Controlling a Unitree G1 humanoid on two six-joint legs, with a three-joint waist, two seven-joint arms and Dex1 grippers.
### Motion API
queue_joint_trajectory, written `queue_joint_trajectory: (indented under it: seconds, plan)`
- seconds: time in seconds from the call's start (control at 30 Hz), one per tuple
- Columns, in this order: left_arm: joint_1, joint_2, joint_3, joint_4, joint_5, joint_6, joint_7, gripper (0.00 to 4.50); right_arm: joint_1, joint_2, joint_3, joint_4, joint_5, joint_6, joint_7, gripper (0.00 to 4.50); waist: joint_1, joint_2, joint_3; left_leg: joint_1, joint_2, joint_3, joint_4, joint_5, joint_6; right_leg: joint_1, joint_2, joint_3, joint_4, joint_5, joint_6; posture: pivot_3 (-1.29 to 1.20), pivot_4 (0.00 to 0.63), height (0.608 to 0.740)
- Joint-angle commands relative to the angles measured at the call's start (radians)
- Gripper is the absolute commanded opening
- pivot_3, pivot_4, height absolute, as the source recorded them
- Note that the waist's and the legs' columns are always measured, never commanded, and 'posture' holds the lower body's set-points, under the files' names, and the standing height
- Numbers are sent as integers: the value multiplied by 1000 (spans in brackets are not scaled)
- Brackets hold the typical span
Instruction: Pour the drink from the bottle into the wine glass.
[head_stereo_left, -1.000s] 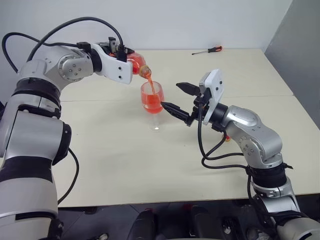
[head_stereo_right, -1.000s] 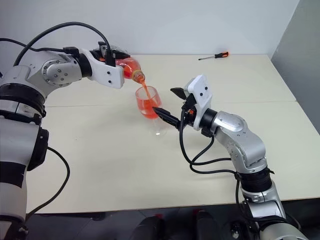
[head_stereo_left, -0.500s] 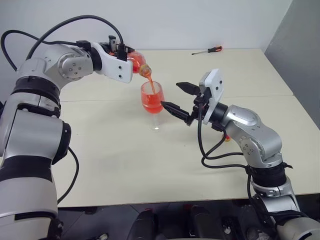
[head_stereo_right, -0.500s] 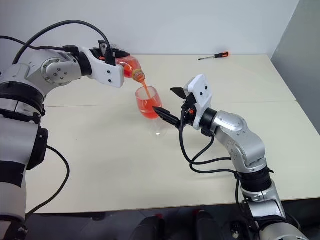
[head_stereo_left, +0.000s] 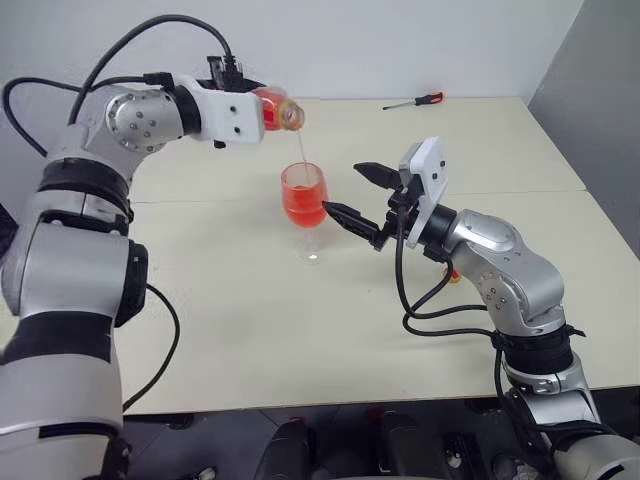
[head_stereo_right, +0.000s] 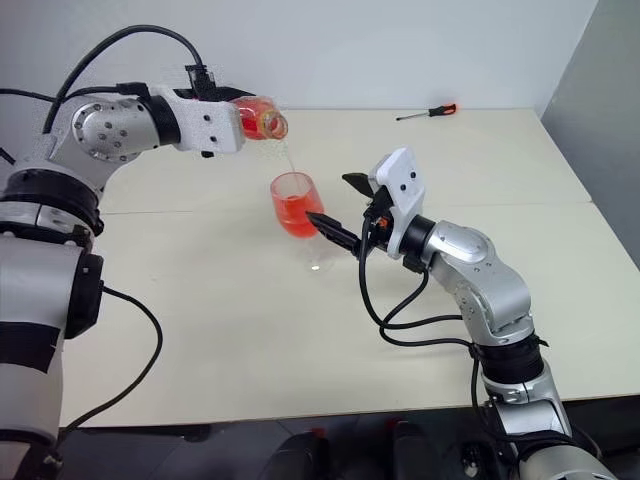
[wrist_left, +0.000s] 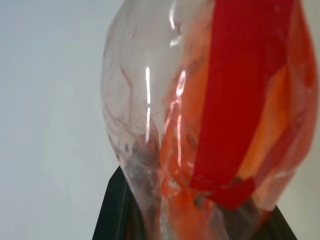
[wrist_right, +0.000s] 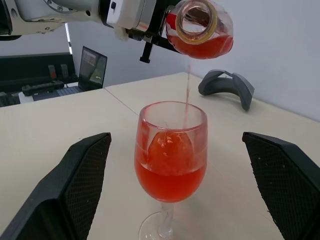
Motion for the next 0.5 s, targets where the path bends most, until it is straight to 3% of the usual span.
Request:
queue_joint_trajectory:
  seconds: [0.03,0.23,0.5]
  plan:
    - [2,1,63,-28,-85,20,-59,1024,-15,0,-5,-32,3,-20,10,4500,-3,0,0,0,0,0,0,0,0,0,0,0,0,0,0,0,150,740]
    - [12,-24,156,-38,-202,104,-134,1024,-9,1,-4,-42,4,-21,17,4500,-5,0,0,0,0,0,1,0,0,0,0,0,1,0,0,0,150,740]
    - [39,-83,384,-94,-464,428,-219,1024,58,-47,6,-131,35,-26,93,4500,-11,-1,0,0,0,-2,3,0,0,0,0,0,2,0,0,0,150,740]
